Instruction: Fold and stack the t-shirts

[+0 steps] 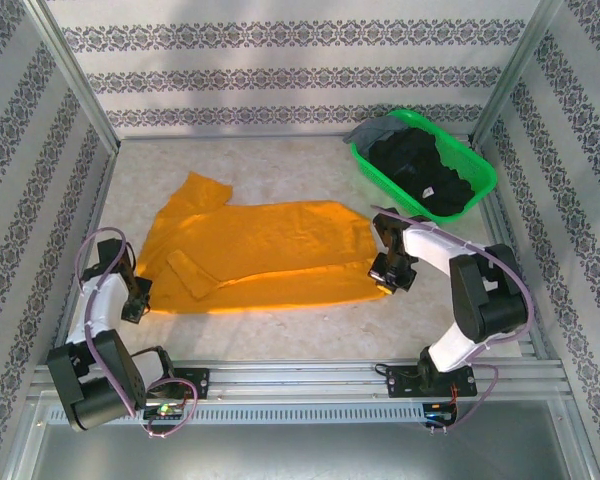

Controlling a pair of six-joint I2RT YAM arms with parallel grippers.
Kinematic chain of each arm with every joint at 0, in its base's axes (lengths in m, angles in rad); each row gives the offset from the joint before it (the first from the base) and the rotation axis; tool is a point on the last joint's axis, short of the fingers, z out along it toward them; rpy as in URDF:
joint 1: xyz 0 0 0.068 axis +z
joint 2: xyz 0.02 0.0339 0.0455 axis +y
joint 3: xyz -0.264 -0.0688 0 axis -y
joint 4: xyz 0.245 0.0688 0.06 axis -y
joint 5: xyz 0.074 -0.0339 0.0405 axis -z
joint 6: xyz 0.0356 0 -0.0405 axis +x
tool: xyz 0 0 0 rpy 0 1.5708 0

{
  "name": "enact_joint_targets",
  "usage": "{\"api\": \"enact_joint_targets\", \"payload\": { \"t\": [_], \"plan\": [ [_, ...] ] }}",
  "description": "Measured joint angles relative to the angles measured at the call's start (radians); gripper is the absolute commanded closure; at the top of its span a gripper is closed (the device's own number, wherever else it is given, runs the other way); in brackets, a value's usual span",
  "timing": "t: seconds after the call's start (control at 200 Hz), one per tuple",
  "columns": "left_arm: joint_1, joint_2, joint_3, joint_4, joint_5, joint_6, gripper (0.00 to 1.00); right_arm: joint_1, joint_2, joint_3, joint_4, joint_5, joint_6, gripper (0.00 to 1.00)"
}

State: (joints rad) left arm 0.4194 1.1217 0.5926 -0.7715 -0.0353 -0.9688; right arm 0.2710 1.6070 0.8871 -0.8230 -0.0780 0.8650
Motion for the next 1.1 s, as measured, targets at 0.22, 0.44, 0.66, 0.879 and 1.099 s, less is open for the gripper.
{"api": "enact_joint_targets", "payload": {
  "t": [0.22, 0.44, 0.66, 0.879, 1.099],
  "plan": [
    [0.000, -0.065, -0.009, -0.040, -0.016, -0.065, 0.44, 0.000, -0.039, -0.011, -0.020, 0.003, -0.010, 0.59],
    [-0.066, -0.141, 0.111, -0.070, 0.031, -0.110, 0.43, 0.026, -0.155, 0.062, 0.041, -0.019, -0.086, 0.48],
    [-0.382, -0.147, 0.044, 0.006, 0.226, -0.269, 0.42, 0.128, -0.094, 0.096, 0.277, -0.263, -0.151, 0.41],
    [-0.547, -0.081, -0.063, 0.099, 0.262, -0.457, 0.42, 0.163, -0.006, 0.129, 0.393, -0.376, -0.154, 0.42],
    [-0.551, 0.049, -0.049, 0.173, 0.263, -0.486, 0.61, 0.163, -0.002, 0.140, 0.418, -0.391, -0.139, 0.44]
  ]
}}
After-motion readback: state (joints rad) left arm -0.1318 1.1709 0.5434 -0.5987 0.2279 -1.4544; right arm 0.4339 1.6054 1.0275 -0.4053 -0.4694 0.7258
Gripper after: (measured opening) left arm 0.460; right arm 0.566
